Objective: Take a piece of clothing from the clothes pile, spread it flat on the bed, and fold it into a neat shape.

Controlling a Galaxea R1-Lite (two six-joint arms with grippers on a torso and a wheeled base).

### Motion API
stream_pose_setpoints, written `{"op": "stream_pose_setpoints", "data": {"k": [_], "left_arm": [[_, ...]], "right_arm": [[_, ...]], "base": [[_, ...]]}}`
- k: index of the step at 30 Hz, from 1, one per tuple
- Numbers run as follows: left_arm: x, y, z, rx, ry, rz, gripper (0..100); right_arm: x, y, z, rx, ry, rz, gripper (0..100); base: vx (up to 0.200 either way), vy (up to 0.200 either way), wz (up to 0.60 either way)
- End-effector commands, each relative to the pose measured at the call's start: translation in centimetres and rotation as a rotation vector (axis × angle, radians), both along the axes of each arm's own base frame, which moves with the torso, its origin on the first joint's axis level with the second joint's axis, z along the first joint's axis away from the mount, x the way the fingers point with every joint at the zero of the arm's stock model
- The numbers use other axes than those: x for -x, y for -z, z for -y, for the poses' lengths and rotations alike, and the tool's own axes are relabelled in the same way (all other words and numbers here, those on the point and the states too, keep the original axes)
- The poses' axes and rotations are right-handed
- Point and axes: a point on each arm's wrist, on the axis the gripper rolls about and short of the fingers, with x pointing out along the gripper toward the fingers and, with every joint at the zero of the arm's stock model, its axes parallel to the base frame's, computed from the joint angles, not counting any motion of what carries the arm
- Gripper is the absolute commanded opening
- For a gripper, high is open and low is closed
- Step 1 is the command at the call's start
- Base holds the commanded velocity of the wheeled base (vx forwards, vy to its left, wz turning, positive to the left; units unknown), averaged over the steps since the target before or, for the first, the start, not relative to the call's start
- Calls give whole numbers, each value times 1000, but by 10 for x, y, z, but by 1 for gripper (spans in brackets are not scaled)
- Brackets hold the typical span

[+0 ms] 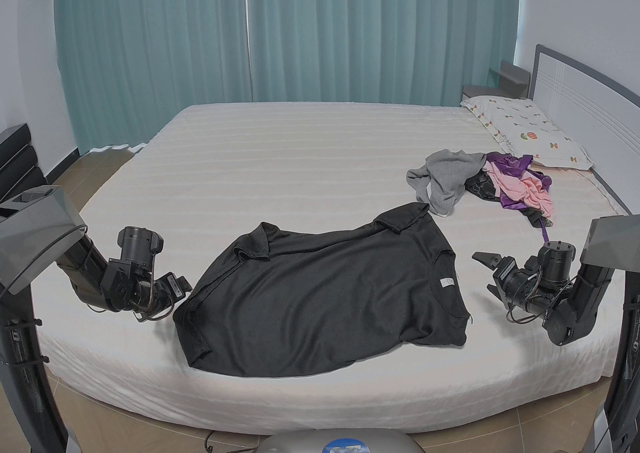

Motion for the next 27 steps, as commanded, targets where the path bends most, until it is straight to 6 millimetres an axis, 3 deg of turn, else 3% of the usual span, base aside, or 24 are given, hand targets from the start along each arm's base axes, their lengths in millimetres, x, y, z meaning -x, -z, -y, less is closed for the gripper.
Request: {"op": "stream_pose_setpoints", "data": {"k": [1, 7, 10, 13, 19, 27], "left_arm": [[10, -7, 8, 7, 43, -1, 100], [15, -1, 31, 19, 111, -21, 100], [16, -1, 43, 61, 135, -18, 100], [18, -4, 68, 175, 146, -5, 100], [25, -2, 91, 217, 180, -13, 100], [27, 18, 100, 205, 198, -67, 100]], "right_arm": [[1, 0, 0, 0, -1, -2, 100], [1, 0, -1, 0, -4, -2, 100], [1, 1, -1, 0, -4, -4, 100], [1, 1, -2, 0, -6, -4, 100], [0, 1, -2, 0, -6, -5, 100], [1, 2, -2, 1, -6, -7, 100]], "base": [[0, 0, 0], [0, 0, 0], [0, 0, 0], [0, 0, 0], [0, 0, 0], [0, 0, 0]]}}
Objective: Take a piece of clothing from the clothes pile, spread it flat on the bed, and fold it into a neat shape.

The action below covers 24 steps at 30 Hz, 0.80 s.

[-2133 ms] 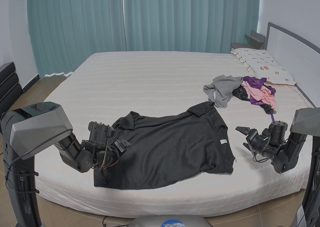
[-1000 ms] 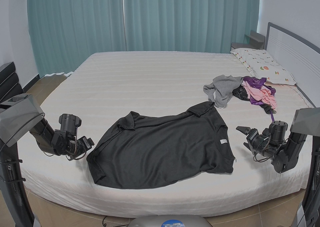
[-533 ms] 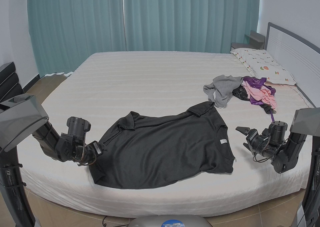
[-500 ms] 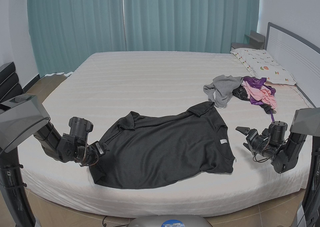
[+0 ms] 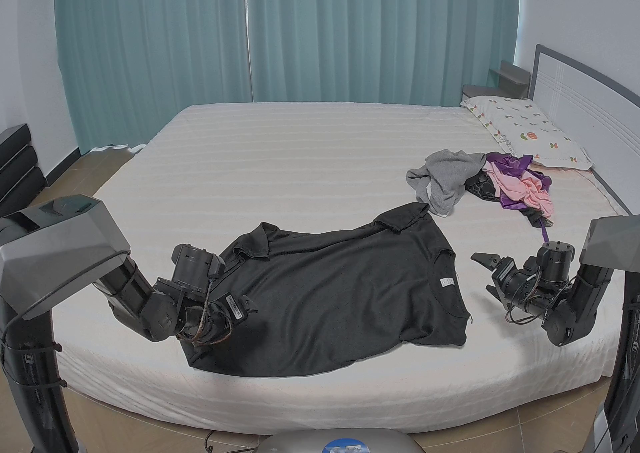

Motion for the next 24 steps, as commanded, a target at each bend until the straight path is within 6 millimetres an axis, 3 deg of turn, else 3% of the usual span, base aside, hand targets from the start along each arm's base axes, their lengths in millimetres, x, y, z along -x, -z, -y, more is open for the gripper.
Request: {"op": "stream_pose_setpoints", "data": {"k": [1, 7, 20, 24], "left_arm": [[0, 14, 3, -13, 7, -34, 100], [1, 18, -4, -37, -6, -54, 100], [3, 2, -85, -180, -51, -148, 100], [9, -9, -96, -210, -34, -184, 100]], "right_arm": [[0, 1, 0, 0, 0, -3, 100], [0, 1, 0, 0, 0, -1, 100], [0, 0, 1, 0, 2, 0, 100], [0, 0, 1, 0, 2, 2, 100]], "base": [[0, 0, 0], [0, 0, 0], [0, 0, 0], [0, 0, 0]]}}
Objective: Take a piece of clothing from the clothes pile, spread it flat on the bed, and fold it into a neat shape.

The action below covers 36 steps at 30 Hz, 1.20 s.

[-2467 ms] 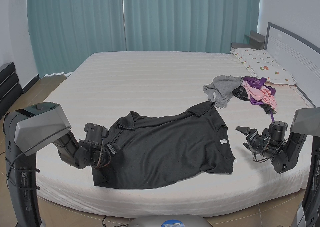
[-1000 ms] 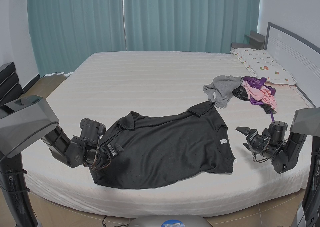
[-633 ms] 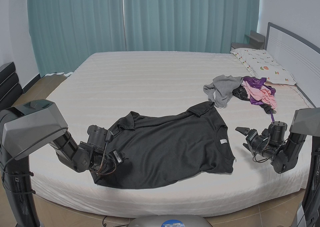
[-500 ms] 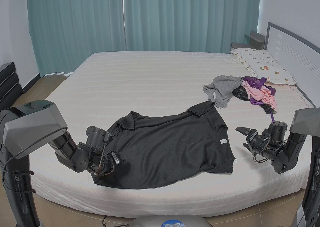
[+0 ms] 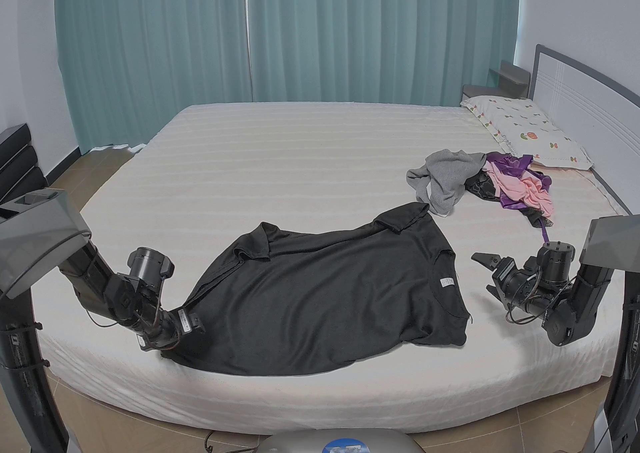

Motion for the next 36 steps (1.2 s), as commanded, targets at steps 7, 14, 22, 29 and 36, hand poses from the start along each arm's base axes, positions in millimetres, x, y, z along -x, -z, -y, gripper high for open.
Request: {"op": "stream_pose_setpoints", "data": {"k": [7, 14, 22, 29, 36], "left_arm": [[1, -35, -17, -7, -28, 79, 100], [-15, -46, -16, 78, -87, 151, 100], [-24, -52, -17, 179, -138, 243, 100], [-25, -54, -17, 216, -122, 246, 100], [-25, -54, -16, 239, -126, 244, 100]], "right_arm": [[0, 0, 0, 0, -1, -1, 100], [0, 0, 0, 0, -1, 1, 100], [0, 0, -1, 0, -2, -1, 100], [0, 0, -1, 0, -2, -2, 100], [0, 0, 0, 0, -1, -1, 100]], "base": [[0, 0, 0], [0, 0, 0], [0, 0, 0], [114, 0, 0], [143, 0, 0]]}}
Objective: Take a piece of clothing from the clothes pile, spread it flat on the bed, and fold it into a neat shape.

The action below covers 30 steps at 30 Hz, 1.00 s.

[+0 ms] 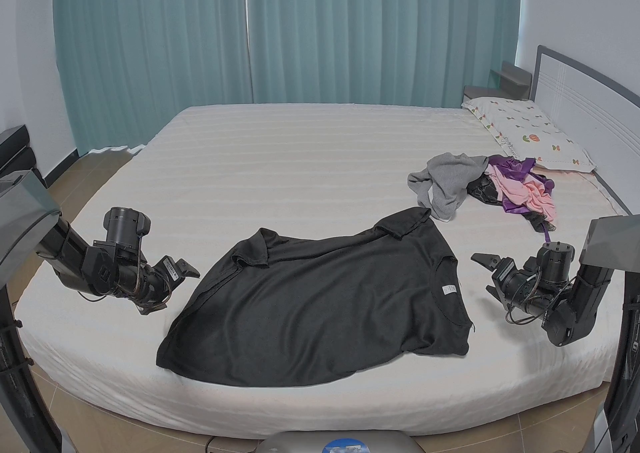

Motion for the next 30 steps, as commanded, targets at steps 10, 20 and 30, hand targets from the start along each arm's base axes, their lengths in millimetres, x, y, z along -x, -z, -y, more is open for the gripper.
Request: {"op": "stream_pose_setpoints", "data": {"k": [10, 20, 30], "left_arm": [[-2, 1, 4, 14, -2, 1, 100], [-40, 6, 50, 90, 10, 41, 100], [-82, 43, 128, 90, 144, 80, 100]], "right_arm": [[0, 1, 0, 0, -1, -3, 100], [0, 2, 0, -1, -4, -8, 100], [1, 12, -5, 2, -13, -37, 100]], "base": [[0, 0, 0], [0, 0, 0], [0, 0, 0]]}}
